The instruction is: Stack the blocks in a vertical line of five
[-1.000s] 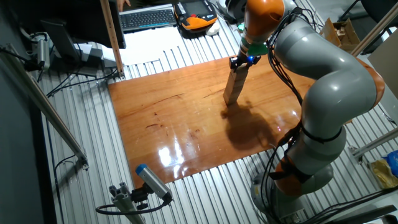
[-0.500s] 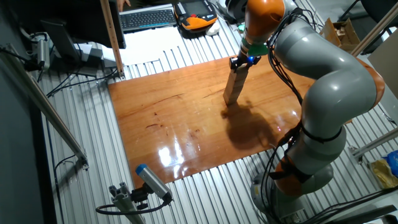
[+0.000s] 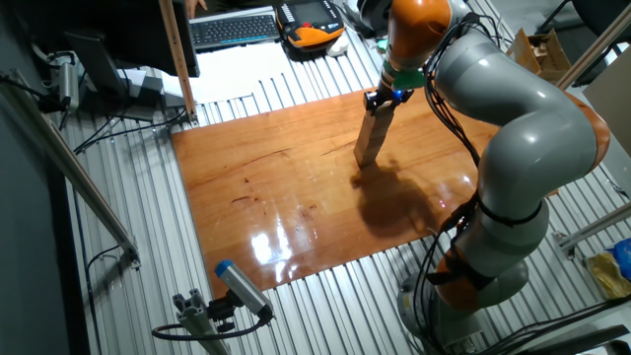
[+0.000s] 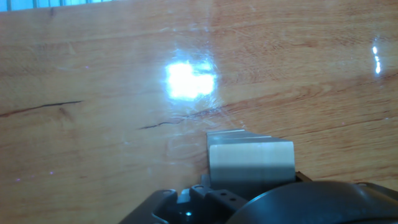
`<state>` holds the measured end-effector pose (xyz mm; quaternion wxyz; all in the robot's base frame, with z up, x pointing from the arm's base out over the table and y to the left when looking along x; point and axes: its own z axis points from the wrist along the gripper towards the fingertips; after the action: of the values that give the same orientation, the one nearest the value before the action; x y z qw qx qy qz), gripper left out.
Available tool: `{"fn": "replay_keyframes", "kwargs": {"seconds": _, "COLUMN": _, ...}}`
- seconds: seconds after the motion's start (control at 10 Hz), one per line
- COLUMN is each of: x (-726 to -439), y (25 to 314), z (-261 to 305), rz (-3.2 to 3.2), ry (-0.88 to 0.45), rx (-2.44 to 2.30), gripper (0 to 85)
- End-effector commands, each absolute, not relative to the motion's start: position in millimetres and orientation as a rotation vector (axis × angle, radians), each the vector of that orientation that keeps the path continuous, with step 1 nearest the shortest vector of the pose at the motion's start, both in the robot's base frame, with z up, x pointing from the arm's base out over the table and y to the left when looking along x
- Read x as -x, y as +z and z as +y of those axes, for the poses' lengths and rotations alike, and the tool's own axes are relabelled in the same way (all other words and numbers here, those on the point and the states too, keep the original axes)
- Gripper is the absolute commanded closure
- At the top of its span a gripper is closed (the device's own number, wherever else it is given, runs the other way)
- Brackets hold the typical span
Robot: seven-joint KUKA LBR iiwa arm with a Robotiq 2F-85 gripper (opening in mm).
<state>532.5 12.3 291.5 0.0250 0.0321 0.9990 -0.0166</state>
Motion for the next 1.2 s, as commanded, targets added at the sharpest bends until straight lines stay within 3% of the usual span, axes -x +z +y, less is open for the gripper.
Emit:
{"fn": "replay_keyframes", "kwargs": {"seconds": 0.0, "x": -532.3, "y": 291.1, "z": 12.9, "rz": 3.091, "ry": -0.052, "rx": -0.098, "gripper": 85.0}}
{"fn": "replay_keyframes", "kwargs": {"seconds": 1.1, "x": -532.1, "y": 287.0, "z": 13.3, "rz": 3.084, "ry": -0.029, "rx": -0.097, "gripper": 85.0}}
